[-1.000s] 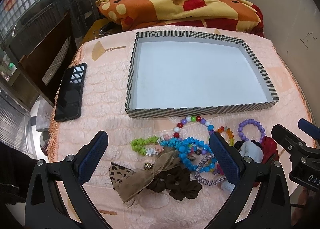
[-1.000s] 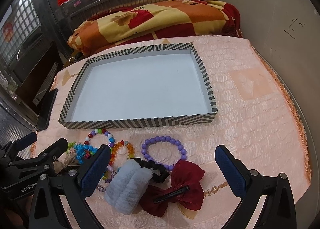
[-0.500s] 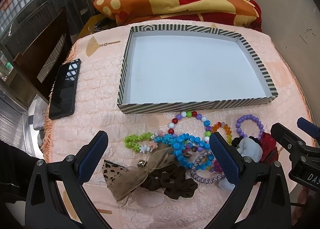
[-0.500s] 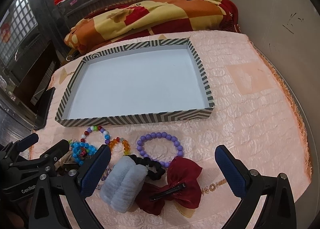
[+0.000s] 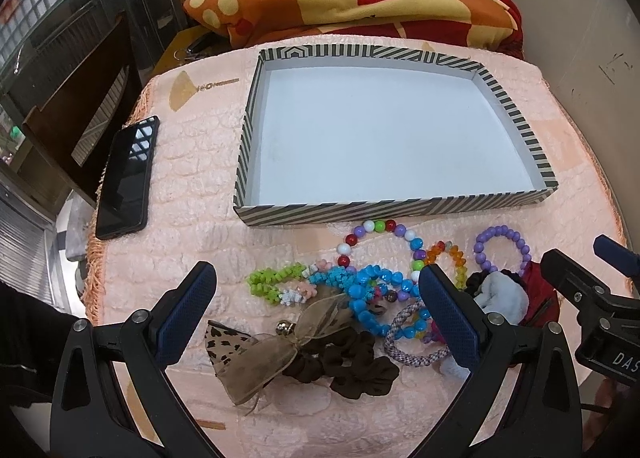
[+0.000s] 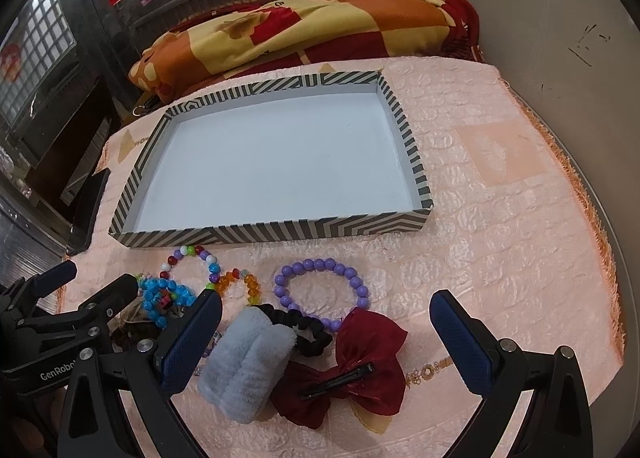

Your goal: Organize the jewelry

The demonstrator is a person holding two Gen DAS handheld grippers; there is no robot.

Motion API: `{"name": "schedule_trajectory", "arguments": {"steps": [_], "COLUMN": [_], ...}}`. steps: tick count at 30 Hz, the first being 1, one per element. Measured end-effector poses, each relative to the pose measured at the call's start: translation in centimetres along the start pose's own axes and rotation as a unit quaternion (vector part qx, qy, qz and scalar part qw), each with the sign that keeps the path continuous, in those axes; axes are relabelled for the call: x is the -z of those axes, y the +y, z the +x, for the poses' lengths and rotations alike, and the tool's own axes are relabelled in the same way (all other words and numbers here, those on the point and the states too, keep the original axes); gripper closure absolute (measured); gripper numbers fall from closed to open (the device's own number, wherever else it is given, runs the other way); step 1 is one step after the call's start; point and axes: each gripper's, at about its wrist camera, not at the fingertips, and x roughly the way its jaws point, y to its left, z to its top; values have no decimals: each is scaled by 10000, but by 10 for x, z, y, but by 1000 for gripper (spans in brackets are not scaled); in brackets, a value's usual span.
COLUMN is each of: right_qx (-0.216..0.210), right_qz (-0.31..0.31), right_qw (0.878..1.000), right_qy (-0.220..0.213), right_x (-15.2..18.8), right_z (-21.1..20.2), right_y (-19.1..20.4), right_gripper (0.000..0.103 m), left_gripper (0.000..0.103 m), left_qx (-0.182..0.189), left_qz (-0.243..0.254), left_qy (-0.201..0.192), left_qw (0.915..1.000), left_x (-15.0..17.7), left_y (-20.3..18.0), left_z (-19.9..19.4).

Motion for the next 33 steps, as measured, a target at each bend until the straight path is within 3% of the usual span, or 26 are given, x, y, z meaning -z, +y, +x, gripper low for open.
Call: {"name": "schedule_trajectory", "arguments": {"steps": [10,14,16,18,22,33], "right_qx": [-134,-542,-732,-923,-1165,-706], "right_qz": [-115,-245,-294,-320,-288,-349], "right_qw": [9998,9981,9967,9948,9912,9930], "right_qy": [97,151,195,284,550,885], "right_x": [4,13,20,28,39,37], "right_z": [-7,-13,-13,-10,-2,26], "right_y": [-1,0,4,10,20,38], "right_gripper": [0,1,9,27,39,39], "left_gripper": [1,1,1,1,1,1], "left_qx": [54,106,151,156,139,472], "left_qz": [-24,18,-47,-91,-74,7], "left_qy": [60,95,154,189,257,404], "left_qw": [10000,9999,9998,9997,9995,9981], "left_x": [1,-3,-5,-6,-2,14], "left_y": [10,25,37,48,61,79], "left_z": [-2,-7,-8,-9,-9,-15]}}
